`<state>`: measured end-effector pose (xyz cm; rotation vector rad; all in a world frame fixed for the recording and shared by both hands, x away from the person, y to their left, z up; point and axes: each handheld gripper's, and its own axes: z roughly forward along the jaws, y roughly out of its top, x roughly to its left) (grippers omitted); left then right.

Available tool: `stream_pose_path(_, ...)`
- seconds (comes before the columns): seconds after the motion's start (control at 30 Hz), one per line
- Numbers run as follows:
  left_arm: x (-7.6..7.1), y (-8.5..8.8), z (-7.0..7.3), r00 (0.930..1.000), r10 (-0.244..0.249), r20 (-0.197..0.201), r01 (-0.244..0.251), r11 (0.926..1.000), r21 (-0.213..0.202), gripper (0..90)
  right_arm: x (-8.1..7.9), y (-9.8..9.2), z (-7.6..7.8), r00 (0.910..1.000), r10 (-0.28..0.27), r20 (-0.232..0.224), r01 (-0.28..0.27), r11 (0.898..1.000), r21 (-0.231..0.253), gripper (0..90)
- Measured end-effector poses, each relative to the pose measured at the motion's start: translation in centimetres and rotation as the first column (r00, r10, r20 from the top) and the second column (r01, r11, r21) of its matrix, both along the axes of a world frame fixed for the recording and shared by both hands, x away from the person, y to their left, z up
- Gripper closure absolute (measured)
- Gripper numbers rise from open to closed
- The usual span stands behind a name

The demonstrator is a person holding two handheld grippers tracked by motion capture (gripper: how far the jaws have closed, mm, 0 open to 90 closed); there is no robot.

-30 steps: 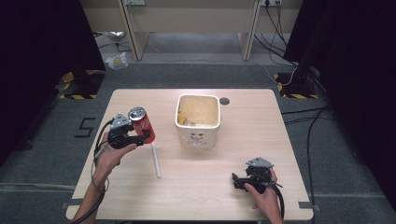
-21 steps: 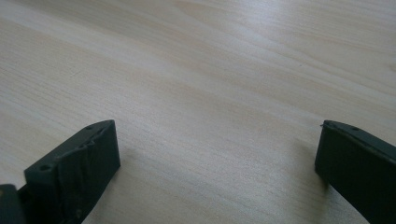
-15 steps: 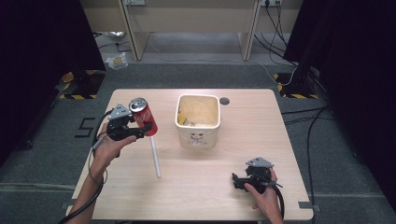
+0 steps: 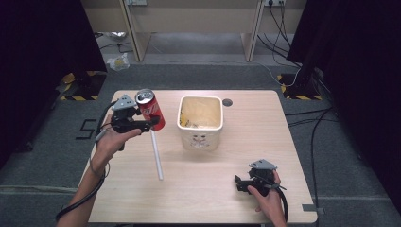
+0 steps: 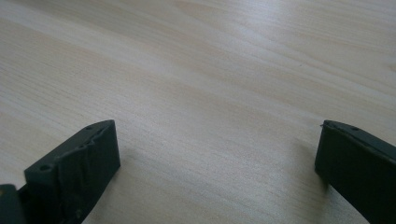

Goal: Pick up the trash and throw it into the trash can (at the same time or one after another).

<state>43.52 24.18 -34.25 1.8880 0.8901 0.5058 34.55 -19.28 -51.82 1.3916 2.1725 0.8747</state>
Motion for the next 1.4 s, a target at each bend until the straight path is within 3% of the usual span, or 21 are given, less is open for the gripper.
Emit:
stream_pose_path(0.2,0.6,-1.1,1.2,0.9998,-0.020,0.010,0.020,0.9998,-0.001,34.3,0.0,0.0,0.0,1.0000,0.000,0.002,0.000,1.000,0.001,0.3)
stream_pose_path(0.73,1.6,-3.3,2.3,0.9983,-0.059,0.007,0.059,0.9982,-0.009,34.3,0.0,0.0,0.0,1.0000,0.000,0.001,0.000,1.000,0.001,0.2)
stream_pose_path(1.4,4.2,-8.2,1.3,0.9948,-0.100,-0.022,0.099,0.9949,-0.014,34.2,0.0,0.0,0.0,1.0000,0.000,0.000,0.000,1.000,0.001,0.3)
